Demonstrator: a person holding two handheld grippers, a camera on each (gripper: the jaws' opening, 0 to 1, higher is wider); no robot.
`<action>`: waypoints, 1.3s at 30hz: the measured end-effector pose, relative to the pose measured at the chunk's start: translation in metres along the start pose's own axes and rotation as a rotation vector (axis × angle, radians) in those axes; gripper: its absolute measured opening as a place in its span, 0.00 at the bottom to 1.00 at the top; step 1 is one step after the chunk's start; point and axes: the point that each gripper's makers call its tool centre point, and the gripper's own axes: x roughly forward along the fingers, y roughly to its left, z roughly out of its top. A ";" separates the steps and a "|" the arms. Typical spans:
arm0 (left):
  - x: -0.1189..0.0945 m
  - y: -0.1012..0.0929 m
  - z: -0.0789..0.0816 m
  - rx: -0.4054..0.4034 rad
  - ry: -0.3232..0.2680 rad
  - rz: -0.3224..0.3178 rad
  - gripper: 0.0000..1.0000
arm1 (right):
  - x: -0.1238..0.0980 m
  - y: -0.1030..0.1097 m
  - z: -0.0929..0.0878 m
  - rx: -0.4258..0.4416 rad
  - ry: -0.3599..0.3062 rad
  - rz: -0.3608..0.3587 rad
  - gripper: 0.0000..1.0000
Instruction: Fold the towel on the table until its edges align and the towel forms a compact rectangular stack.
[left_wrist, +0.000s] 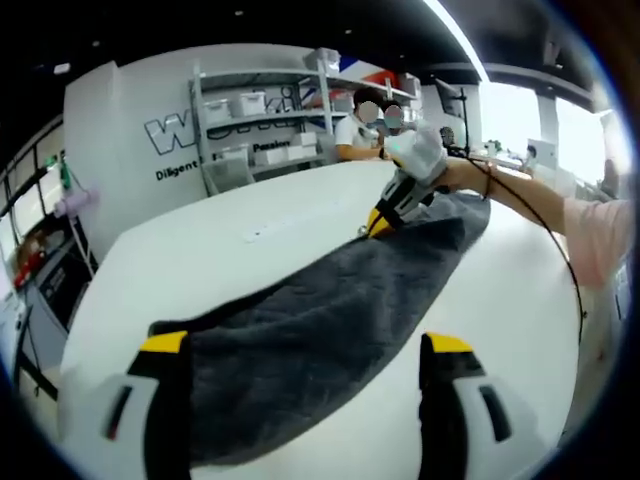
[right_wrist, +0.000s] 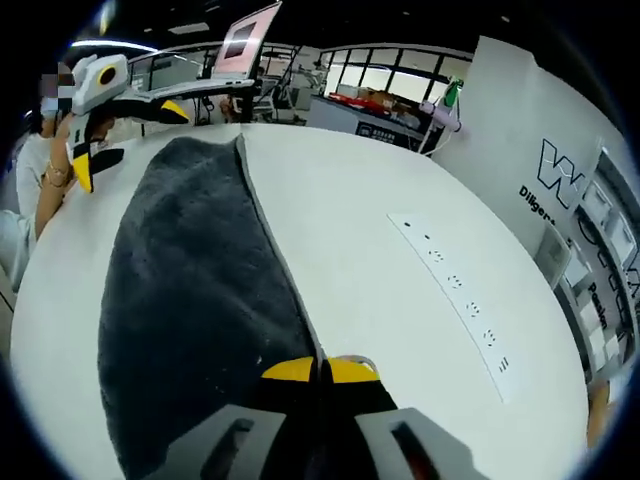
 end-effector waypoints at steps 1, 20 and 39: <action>0.000 -0.001 -0.001 0.002 0.003 -0.002 0.99 | 0.000 0.000 0.000 -0.005 0.002 -0.001 0.03; 0.000 -0.006 0.000 0.014 0.005 -0.018 0.99 | -0.018 -0.024 0.007 -0.007 -0.043 -0.162 0.34; 0.001 -0.008 -0.004 0.005 0.016 -0.036 0.99 | -0.079 -0.021 0.009 0.138 -0.135 -0.172 0.64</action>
